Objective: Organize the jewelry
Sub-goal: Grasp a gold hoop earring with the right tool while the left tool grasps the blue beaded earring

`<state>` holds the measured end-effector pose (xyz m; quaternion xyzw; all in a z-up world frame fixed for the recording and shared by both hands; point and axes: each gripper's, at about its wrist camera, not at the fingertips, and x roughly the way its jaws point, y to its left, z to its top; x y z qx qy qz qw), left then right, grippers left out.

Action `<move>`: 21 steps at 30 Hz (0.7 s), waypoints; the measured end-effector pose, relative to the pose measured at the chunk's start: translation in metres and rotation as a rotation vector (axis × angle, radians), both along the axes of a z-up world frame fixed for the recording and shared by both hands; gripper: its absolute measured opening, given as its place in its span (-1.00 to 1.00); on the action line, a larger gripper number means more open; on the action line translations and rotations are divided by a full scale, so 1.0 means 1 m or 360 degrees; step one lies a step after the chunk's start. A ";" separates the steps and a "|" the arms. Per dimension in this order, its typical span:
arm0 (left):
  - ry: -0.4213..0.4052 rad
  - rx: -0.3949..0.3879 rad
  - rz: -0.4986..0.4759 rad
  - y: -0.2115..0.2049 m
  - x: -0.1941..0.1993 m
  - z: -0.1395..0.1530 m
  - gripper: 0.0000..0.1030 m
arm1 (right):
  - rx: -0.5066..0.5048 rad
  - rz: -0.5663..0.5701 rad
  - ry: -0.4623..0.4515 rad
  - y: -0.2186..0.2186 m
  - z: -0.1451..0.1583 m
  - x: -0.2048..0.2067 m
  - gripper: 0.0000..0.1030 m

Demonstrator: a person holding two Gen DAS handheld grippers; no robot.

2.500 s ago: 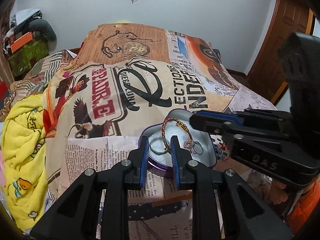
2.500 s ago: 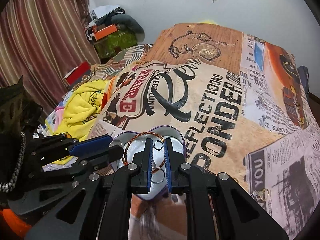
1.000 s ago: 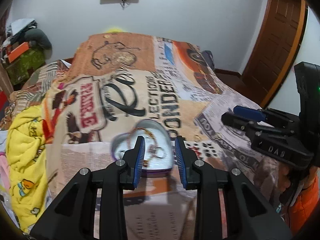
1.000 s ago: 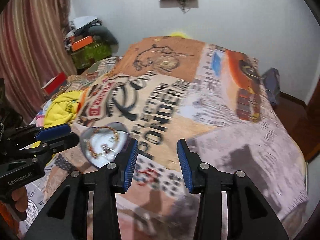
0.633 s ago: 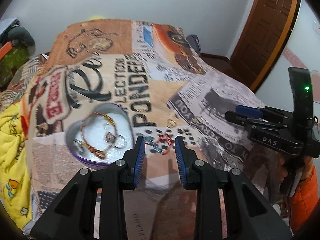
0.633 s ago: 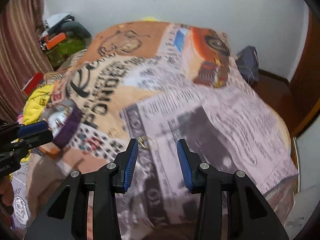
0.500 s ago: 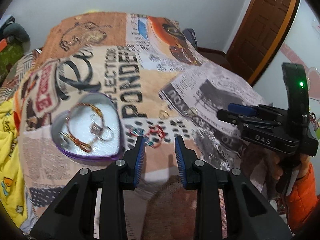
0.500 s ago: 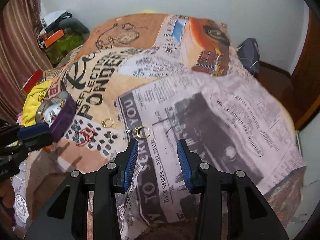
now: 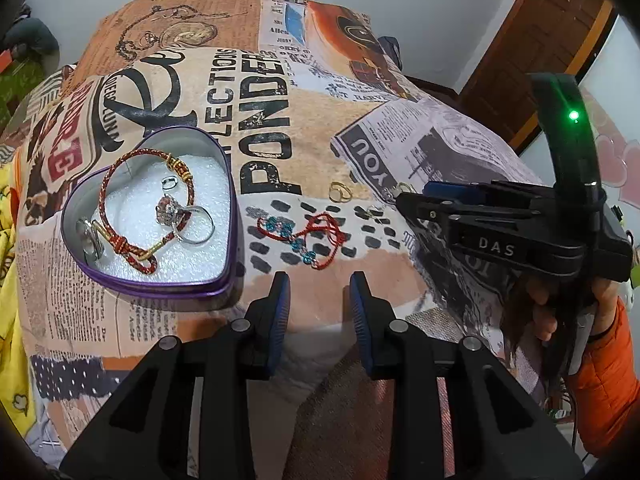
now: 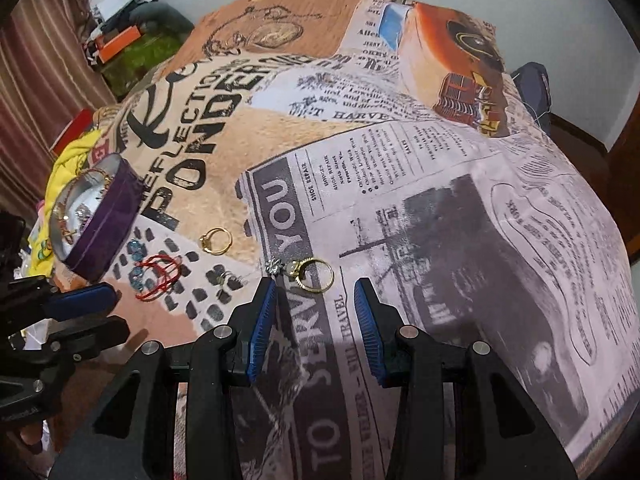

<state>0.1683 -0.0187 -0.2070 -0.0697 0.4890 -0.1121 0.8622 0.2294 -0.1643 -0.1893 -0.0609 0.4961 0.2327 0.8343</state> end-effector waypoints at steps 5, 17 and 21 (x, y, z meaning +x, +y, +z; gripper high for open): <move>-0.0017 0.0020 0.0012 0.001 0.004 -0.001 -0.42 | -0.0018 0.0023 -0.0015 0.006 -0.001 0.000 -0.60; -0.0026 0.0045 0.0088 -0.001 0.019 -0.004 -0.42 | 0.0017 -0.0011 -0.0054 -0.001 0.007 -0.008 -0.92; -0.0049 0.0113 0.0104 -0.008 0.023 -0.007 -0.76 | 0.0012 0.0007 -0.0101 -0.001 0.012 -0.016 -0.91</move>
